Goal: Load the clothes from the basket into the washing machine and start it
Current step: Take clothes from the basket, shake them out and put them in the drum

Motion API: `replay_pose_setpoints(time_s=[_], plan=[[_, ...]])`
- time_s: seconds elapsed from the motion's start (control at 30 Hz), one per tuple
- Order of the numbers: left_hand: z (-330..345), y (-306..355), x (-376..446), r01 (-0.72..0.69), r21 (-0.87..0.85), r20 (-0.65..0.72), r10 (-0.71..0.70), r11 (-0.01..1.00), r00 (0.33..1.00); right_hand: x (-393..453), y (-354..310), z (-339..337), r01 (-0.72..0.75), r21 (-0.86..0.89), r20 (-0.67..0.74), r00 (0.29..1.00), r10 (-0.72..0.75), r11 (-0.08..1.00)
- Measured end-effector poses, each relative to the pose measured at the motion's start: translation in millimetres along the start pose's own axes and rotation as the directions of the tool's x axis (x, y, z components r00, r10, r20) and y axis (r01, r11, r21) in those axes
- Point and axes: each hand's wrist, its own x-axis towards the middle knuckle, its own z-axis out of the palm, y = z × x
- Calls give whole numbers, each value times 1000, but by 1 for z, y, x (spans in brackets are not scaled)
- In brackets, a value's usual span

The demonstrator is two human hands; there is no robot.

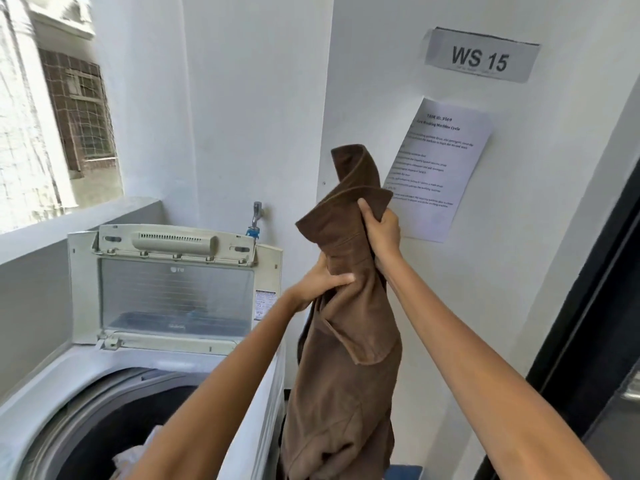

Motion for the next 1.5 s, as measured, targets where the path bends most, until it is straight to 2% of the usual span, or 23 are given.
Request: replay_pose_setpoints(time_s=[0.1, 0.13, 0.2, 0.27, 0.33, 0.4, 0.43, 0.53, 0.67, 0.77, 0.83, 0.9, 1.03, 1.17, 1.3, 1.4, 1.5], plan=[[13, 16, 6, -74, -23, -294, 64, 997, 954, 0, 0, -8, -49, 166, 127, 991, 28, 985], [18, 19, 6, -85, -9, -392, 75, 996, 917, -1, 3, -16, -95, 229, 216, 975, 44, 969], [28, 24, 9, -94, 33, -508, 98, 995, 856, -4, 12, -37, -125, 273, 438, 899, -8, 954], [32, 34, 13, -48, 101, -531, 94, 994, 842, -9, 30, -65, -88, 132, 594, 805, -8, 987], [30, 50, 21, -11, 97, -561, 63, 995, 825, -23, 56, -87, -21, -136, 649, 753, 105, 991], [21, 65, 25, -4, 65, -595, 42, 998, 802, -48, 85, -89, -20, -299, 642, 735, 217, 954], [18, 72, 27, -23, 49, -600, 48, 999, 799, -58, 97, -84, -56, -295, 626, 743, 237, 954], [11, 91, 23, -103, -16, -586, 75, 995, 807, -73, 100, -53, -152, -143, 580, 788, 207, 978], [-6, 107, 11, -94, -66, -545, 43, 993, 837, -80, 71, -10, -230, 38, 509, 842, 180, 972], [-38, 116, -4, -74, -145, -612, -31, 987, 790, -89, 52, 23, -258, 217, 343, 923, 174, 941], [-61, 122, -16, -70, -167, -654, -57, 983, 754, -101, 37, 48, -286, 341, 297, 937, 186, 896], [-79, 133, -30, -75, -142, -661, -39, 987, 749, -114, 22, 75, -333, 427, 283, 932, 226, 841], [-108, 163, -56, -60, -19, -689, 30, 998, 724, -132, -8, 128, -410, 517, 357, 901, 246, 752], [-134, 201, -74, -100, 67, -739, 116, 993, 663, -136, -57, 169, -399, 618, 376, 907, 191, 677], [-153, 247, -80, -98, 193, -765, 212, 976, 609, -127, -114, 197, -402, 741, 403, 907, 122, 538], [-164, 280, -83, -109, 256, -759, 269, 961, 593, -118, -150, 212, -342, 785, 347, 934, 91, 516], [-181, 285, -85, -118, 277, -762, 292, 954, 578, -113, -156, 231, -310, 806, 320, 945, 69, 504]])
